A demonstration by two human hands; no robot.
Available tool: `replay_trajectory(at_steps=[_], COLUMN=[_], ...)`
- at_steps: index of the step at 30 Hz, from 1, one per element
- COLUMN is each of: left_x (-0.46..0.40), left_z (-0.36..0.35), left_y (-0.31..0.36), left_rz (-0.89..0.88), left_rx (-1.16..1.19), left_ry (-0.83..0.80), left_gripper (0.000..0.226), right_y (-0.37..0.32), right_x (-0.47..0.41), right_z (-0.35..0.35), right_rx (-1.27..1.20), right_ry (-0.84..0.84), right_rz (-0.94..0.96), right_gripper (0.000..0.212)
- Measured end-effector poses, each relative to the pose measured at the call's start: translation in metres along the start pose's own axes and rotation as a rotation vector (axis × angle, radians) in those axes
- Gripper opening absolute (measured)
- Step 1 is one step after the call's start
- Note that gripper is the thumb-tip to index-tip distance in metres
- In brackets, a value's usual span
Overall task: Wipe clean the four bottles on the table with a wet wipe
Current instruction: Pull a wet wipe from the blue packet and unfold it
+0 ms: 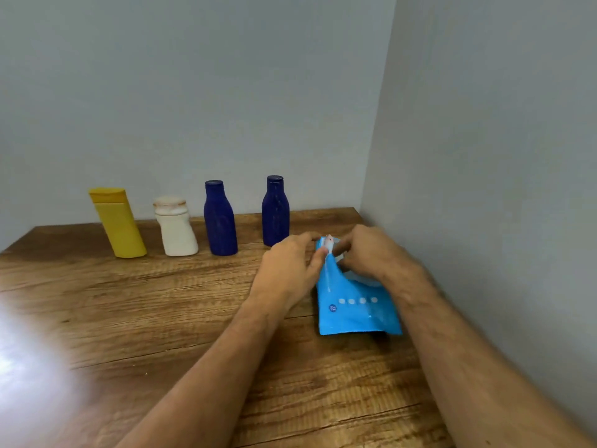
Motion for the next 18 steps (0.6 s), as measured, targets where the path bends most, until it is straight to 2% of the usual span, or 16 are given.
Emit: replay_trajectory(at_steps=[2,5,10,13,18], left_x=[-0.004,-0.011,-0.018,-0.018,-0.013], left_z=[-0.003,-0.011,-0.018,-0.019,-0.026], left_y=[-0.003,-0.008,-0.02,-0.025,-0.023], left_rz=[-0.008,-0.006,0.09,0.129,0.058], left_rx=[0.039,0.092,0.195,0.175,0.205], left_ry=[0.004,-0.014,-0.018,-0.001,-0.034], left_gripper=[0.048,0.047,0.042,0.038,0.042], right_y=[-0.002,-0.001,0.001,0.004,0.003], right_x=[-0.007,-0.012,-0.011,-0.013,-0.007], right_z=[-0.001,0.004,0.003,-0.003,0.002], right_rx=[-0.031,-0.063,0.039,0.028,0.071], right_ry=[0.004,-0.013,-0.026,-0.068,-0.078], right_rz=[0.03,0.03,-0.02,-0.069,-0.087], right_gripper=[0.034,0.026,0.024,0.03,0.04])
Point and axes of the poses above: each hand's wrist, its own x-axis away from the middle knuckle, its own z-axis out of the back of the hand, y = z × x, the point moved 7 cm from there along -x, towards the middle knuckle, and after that the axes turned 8 degrees about x, right-handed, at the moved point
